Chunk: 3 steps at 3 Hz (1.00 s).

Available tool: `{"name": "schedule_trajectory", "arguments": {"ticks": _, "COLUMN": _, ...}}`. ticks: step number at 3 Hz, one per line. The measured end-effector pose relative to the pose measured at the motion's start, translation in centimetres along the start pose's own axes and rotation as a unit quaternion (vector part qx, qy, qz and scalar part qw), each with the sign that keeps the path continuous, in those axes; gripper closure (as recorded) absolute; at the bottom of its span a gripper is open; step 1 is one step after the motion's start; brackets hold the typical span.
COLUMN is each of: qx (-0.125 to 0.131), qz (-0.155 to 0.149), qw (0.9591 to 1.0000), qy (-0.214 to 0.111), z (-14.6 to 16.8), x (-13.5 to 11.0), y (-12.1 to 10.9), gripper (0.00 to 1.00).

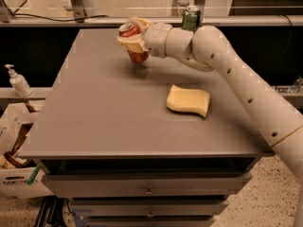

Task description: Place coke can upright

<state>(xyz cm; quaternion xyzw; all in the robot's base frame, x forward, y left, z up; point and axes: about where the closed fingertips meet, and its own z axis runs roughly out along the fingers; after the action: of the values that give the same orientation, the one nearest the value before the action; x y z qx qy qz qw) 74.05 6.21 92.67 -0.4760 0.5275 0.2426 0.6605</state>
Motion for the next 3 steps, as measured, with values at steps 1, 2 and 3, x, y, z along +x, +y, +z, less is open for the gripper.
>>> {"name": "schedule_trajectory", "arguments": {"ticks": 1, "qx": 0.003, "qz": 0.002, "qw": 1.0000, "qy": 0.002, "z": -0.15, "x": 0.12, "y": 0.10, "gripper": 1.00}}
{"name": "schedule_trajectory", "arguments": {"ticks": 2, "qx": 0.006, "qz": 0.004, "qw": 1.0000, "qy": 0.002, "z": -0.39, "x": 0.29, "y": 0.13, "gripper": 1.00}}
{"name": "schedule_trajectory", "arguments": {"ticks": 3, "qx": 0.013, "qz": 0.007, "qw": 0.9999, "qy": 0.003, "z": -0.70, "x": 0.44, "y": 0.13, "gripper": 0.82}}
